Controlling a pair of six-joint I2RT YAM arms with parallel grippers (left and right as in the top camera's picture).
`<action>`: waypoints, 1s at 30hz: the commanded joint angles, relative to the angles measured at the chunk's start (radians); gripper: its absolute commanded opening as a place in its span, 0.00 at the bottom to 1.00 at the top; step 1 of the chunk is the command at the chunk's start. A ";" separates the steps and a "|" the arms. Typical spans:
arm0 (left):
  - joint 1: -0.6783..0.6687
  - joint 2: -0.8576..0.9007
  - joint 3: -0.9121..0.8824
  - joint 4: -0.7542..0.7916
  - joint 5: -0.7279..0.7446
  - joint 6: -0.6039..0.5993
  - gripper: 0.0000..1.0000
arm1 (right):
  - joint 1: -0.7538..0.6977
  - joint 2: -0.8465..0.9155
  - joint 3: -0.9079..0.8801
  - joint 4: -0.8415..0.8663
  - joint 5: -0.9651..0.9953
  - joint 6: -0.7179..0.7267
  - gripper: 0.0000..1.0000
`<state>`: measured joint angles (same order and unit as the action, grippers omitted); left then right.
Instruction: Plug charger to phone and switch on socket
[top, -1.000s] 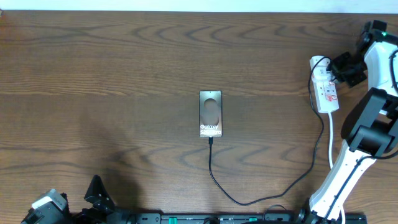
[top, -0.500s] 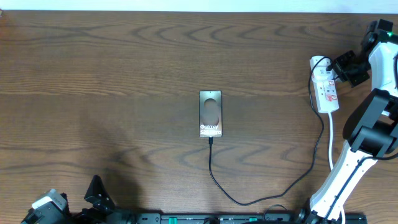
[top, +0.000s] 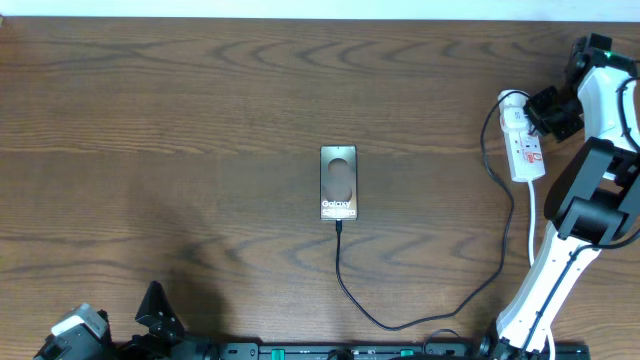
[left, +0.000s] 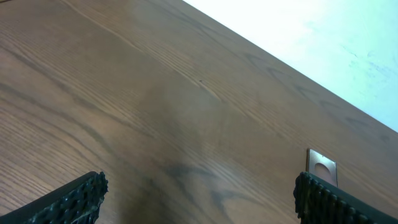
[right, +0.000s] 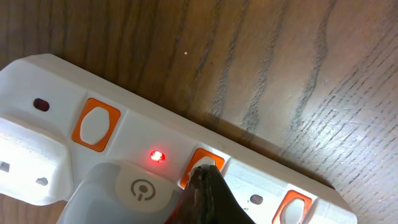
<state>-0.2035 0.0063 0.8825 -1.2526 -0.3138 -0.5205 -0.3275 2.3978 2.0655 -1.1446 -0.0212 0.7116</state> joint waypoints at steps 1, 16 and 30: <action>0.004 -0.003 0.013 0.001 -0.013 -0.002 0.98 | 0.087 0.061 -0.006 -0.003 -0.131 -0.011 0.01; 0.043 -0.004 0.013 0.001 -0.013 -0.002 0.97 | 0.037 -0.390 -0.005 -0.182 0.315 0.106 0.01; 0.062 -0.004 0.013 0.001 -0.013 -0.002 0.98 | 0.054 -0.932 -0.005 -0.167 0.216 0.098 0.01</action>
<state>-0.1455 0.0063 0.8825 -1.2526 -0.3138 -0.5205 -0.2852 1.5623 2.0621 -1.3262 0.2939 0.8124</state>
